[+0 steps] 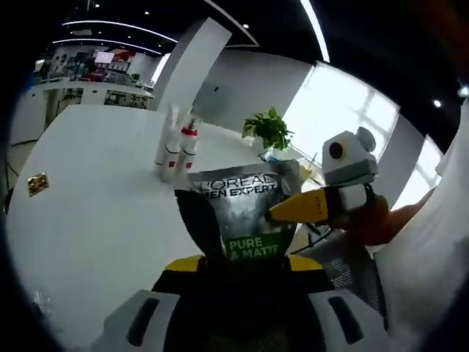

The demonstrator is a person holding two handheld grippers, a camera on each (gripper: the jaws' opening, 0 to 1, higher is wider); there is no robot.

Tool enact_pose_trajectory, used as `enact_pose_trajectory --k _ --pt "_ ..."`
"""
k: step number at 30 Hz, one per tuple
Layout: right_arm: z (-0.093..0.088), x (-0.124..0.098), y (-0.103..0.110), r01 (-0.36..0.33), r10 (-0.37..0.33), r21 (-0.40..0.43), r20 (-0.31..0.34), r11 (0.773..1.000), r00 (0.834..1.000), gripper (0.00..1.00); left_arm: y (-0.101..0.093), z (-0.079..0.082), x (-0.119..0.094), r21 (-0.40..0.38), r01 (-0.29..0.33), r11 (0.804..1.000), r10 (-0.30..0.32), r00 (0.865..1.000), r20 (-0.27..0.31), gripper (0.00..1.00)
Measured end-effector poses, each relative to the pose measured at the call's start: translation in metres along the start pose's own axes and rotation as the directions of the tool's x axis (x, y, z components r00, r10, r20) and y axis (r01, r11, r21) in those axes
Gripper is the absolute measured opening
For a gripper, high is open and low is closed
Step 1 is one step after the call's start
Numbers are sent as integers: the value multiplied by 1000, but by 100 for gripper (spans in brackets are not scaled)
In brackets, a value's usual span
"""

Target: Arrange the skincare products in the storage area until every visible bottle or jar stands upright without overlapping.

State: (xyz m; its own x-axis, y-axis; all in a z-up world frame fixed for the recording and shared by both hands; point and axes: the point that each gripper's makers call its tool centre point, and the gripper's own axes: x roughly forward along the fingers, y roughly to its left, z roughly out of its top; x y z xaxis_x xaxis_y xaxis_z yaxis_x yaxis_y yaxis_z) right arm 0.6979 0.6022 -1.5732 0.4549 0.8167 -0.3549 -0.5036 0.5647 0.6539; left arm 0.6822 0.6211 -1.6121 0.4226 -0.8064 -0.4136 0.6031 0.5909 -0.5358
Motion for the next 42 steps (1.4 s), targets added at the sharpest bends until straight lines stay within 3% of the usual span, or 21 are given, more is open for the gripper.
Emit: enact_pose_trajectory --k 3,6,11,14,18,24,29,31,35,37,39,42 --pt "-3 1 -6 32 -32 -15 -12 999 999 3 11 6 -5 -55 -28 998 30 999 34 40" --pt "-2 1 -3 15 -15 -2 -13 1000 1000 3 18 12 -9 -114 -30 993 38 997 72 41" --pt "-3 0 2 -12 12 4 -17 1000 1000 3 25 11 -10 -160 -30 987 43 996 81 43" --pt "0 -3 5 -32 32 11 -7 999 999 3 19 11 -9 -250 31 968 -9 996 87 43" --pt "5 -7 9 -66 65 31 19 997 998 2 15 13 -10 -303 85 949 -53 992 111 44" --pt "8 -9 13 -95 93 49 35 994 995 2 17 16 -11 -338 112 934 -69 988 136 44" --pt "19 -14 19 -184 174 166 73 969 982 0 6 26 -14 -402 233 885 -160 965 208 45" --pt "22 -16 19 -206 192 190 85 960 978 0 3 28 -15 -440 280 854 -196 954 227 45" --pt "20 -16 21 -203 191 180 82 963 978 0 -5 28 -16 -448 319 835 -240 944 225 36" --pt "21 -16 19 -203 189 192 88 960 978 0 -4 28 -16 -452 314 835 -232 946 228 33" --pt "25 -18 15 -197 177 212 106 957 978 0 -5 30 -18 -469 331 819 -243 940 239 28" --pt "25 -17 4 -156 132 254 111 954 985 0 -1 32 -23 -468 337 817 -237 936 260 17"
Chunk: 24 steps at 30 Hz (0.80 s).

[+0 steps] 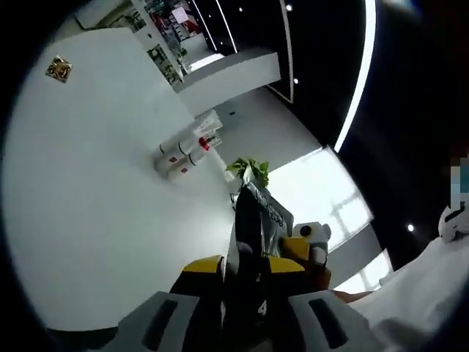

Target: Arrange the skincare products in the storage area until every visible bottle or jar stands upright without overlapping.

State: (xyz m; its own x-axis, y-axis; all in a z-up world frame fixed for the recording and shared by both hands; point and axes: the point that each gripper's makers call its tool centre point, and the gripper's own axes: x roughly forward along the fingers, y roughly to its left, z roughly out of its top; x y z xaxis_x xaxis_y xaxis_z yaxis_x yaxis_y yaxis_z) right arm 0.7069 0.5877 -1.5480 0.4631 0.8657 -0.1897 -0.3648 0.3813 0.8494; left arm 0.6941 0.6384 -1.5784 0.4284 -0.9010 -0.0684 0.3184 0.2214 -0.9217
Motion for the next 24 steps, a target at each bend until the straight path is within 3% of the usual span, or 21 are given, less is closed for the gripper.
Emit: enact_pose_trajectory --k 5,8,11,16,20,21,24 --pt "0 2 -4 27 -26 -22 7 999 1000 0 -4 7 -3 -50 37 998 -35 999 30 6" --pt "1 4 -7 38 -38 -30 11 999 999 2 -9 9 -4 -38 59 998 -58 998 40 2" --pt "1 5 -6 30 -29 -41 17 999 999 6 -15 12 -7 -45 95 994 -93 994 63 2" --pt "-5 11 -4 11 -12 -52 -12 999 1000 20 -26 16 -7 -66 154 986 -147 984 99 1" --pt "-24 15 1 -10 2 -78 -101 997 995 17 -33 25 -12 -88 203 975 -188 969 159 1" --pt "-36 18 4 -26 13 -75 -162 997 987 16 -34 28 -13 -93 215 972 -196 964 179 1" --pt "-49 22 12 -72 56 -65 -224 995 973 16 -38 36 -17 -115 255 960 -224 948 228 1"
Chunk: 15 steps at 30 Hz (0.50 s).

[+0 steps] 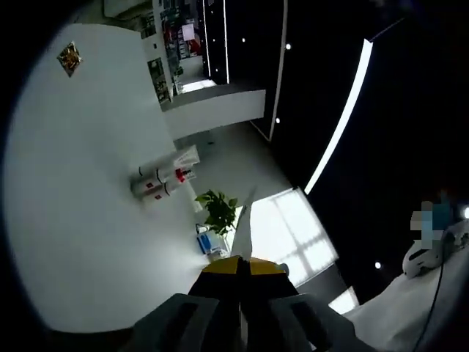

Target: Arrange the skincare products in the storage area until every visible bottle or jar stands upright without overlapping.

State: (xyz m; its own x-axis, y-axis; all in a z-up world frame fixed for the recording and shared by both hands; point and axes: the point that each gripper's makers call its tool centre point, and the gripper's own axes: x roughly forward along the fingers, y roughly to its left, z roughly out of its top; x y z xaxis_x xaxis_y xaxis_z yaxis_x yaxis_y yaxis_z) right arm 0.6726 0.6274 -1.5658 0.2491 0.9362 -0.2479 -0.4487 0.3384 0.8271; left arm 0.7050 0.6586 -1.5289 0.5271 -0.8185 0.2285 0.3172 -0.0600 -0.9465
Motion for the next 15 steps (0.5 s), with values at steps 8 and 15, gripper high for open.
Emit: enact_pose_trajectory --k 8,15 --pt "6 -5 5 -39 38 14 16 999 999 6 -2 2 1 1 0 1000 0 1000 19 1" --pt "13 -12 12 -92 91 34 43 995 995 0 1 2 1 37 -24 999 23 1000 14 1"
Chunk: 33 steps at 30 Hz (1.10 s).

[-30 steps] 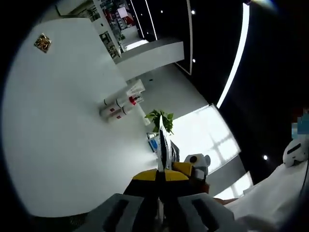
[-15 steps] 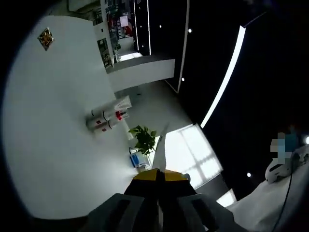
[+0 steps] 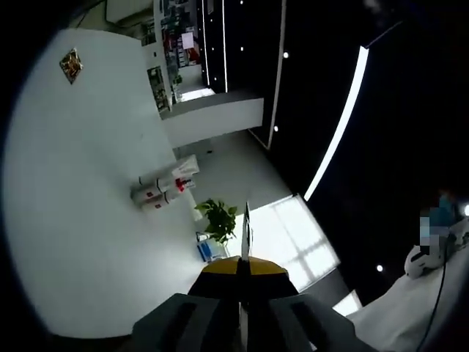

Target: Arrange the skincare products in the storage area until every visible bottle or jar stands upright without overlapping.

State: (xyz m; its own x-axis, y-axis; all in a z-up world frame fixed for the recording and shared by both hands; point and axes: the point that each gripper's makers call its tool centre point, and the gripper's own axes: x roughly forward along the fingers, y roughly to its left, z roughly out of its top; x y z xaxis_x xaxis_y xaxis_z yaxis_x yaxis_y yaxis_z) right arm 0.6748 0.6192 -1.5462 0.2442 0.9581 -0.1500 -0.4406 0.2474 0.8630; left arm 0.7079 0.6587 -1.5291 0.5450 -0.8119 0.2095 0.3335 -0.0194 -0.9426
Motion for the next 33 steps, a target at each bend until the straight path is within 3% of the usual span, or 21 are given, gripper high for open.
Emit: enact_pose_trajectory --k 7,23,33 --pt "11 -7 1 -31 28 46 52 998 998 0 5 -4 4 -19 -22 1000 21 1000 -22 3" --pt "19 -10 2 -44 36 78 94 996 995 0 12 -18 9 6 -59 998 59 994 -97 8" --pt "22 -10 2 -41 31 89 110 995 993 1 4 -20 7 12 -18 1000 20 992 -123 3"
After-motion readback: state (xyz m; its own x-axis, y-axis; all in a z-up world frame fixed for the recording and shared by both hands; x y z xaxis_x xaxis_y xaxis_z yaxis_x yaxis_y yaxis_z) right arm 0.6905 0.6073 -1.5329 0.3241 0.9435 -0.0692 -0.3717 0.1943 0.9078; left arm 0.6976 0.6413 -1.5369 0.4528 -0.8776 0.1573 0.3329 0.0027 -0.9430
